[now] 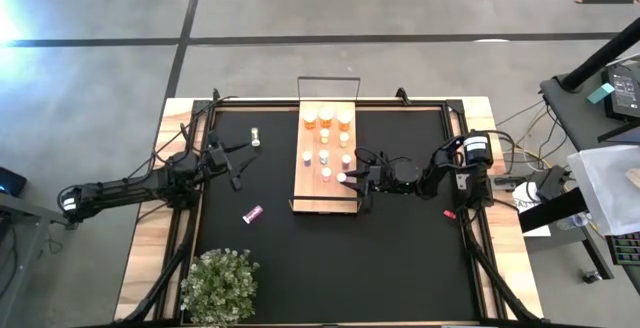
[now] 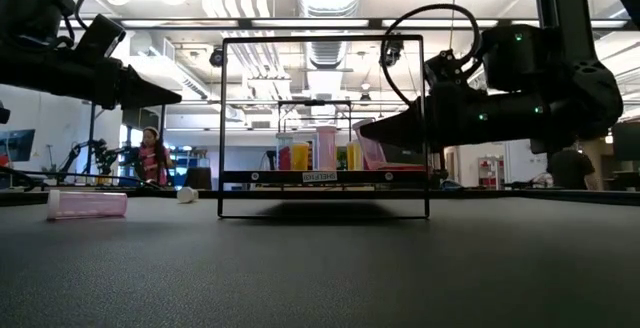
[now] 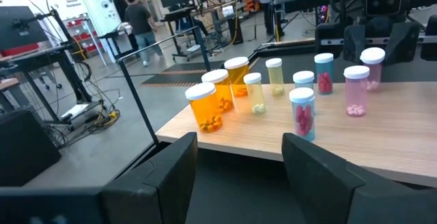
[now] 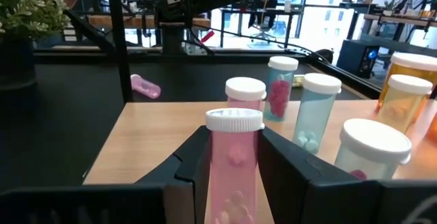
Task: Pick and place medicine bottles onto shelf by color
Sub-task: Put the bottom pink medicine bottle on the shelf aligned with the other pink medicine bottle
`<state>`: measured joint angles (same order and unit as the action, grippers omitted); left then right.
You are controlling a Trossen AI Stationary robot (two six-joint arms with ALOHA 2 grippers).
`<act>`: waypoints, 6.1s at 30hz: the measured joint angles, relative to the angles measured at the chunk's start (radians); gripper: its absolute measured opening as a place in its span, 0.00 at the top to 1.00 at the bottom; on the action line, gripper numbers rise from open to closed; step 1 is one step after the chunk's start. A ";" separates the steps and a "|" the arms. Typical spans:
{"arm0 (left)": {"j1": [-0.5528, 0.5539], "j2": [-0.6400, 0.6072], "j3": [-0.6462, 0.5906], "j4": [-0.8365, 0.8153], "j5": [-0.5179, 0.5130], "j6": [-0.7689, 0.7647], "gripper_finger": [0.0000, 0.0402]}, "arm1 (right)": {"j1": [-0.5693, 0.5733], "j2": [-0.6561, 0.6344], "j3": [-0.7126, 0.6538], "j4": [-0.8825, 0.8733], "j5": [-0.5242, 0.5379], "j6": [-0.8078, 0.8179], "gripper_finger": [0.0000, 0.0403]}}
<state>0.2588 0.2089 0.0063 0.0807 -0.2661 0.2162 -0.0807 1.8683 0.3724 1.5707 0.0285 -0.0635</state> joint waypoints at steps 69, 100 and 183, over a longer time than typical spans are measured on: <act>0.000 -0.001 0.000 0.000 0.000 0.000 0.51 | 0.000 -0.347 -0.027 -0.548 -0.001 0.052 0.58; 0.000 0.000 0.000 0.000 0.000 0.000 0.51 | 0.000 -0.394 0.315 -1.373 0.000 0.020 0.57; 0.000 0.000 0.000 0.000 0.000 0.000 0.51 | 0.186 -0.596 -0.150 -0.249 -0.050 -0.062 0.74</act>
<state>0.2586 0.2086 0.0063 0.0807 -0.2661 0.2163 0.1054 1.2724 0.2227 1.3212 -0.0213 -0.1257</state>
